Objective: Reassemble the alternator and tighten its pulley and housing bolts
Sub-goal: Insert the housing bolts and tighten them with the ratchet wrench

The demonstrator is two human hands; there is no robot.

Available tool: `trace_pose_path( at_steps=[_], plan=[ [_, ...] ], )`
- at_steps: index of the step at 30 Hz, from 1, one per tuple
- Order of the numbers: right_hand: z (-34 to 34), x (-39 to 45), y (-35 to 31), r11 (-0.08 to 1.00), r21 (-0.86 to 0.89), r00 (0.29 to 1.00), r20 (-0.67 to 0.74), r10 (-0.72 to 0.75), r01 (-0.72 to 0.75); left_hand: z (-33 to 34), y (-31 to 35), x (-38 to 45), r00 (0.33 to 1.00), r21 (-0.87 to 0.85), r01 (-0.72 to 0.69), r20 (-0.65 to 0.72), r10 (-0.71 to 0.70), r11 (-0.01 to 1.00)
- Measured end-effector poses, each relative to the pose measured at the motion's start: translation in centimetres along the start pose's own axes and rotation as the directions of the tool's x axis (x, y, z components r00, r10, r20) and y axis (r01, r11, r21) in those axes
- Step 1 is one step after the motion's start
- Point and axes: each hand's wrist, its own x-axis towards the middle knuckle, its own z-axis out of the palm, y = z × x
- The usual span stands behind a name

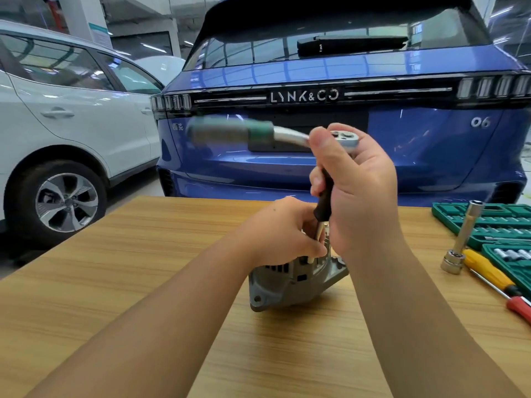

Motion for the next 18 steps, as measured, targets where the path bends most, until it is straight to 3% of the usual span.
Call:
trace_pose_path(
  at_steps=[3, 7, 9, 12, 16, 18],
  plan=[
    [-0.1, 0.1, 0.1, 0.999, -0.050, 0.998, -0.063, 0.016, -0.019, -0.1, 0.3, 0.0, 0.999, 0.013, 0.015, 0.032, -0.015, 1.000],
    [-1.0, 0.4, 0.1, 0.992, 0.019, 0.980, 0.161, 0.121, -0.125, -0.1, 0.0, 0.0, 1.000, 0.015, 0.030, -0.011, -0.030, 0.999],
    [-1.2, 0.3, 0.5, 0.992, 0.034, 0.978, 0.174, 0.114, -0.122, -0.1, 0.1, 0.0, 0.999, 0.018, 0.039, -0.014, -0.039, 0.999],
    [-1.1, 0.3, 0.9, 0.997, 0.067, 0.987, 0.157, 0.028, -0.039, 0.0, 0.2, 0.1, 0.999, 0.016, 0.047, -0.013, -0.046, 0.999],
    [-0.7, -0.2, 1.5, 0.984, -0.021, 0.970, 0.174, -0.173, 0.179, -0.1, 0.1, 0.0, 0.999, 0.008, 0.041, -0.009, -0.041, 0.999],
    [-0.5, 0.0, 1.6, 0.983, -0.031, 0.967, 0.191, -0.170, 0.180, -0.1, 0.1, -0.1, 0.999, 0.012, 0.039, -0.035, -0.038, 0.999]
  ],
)
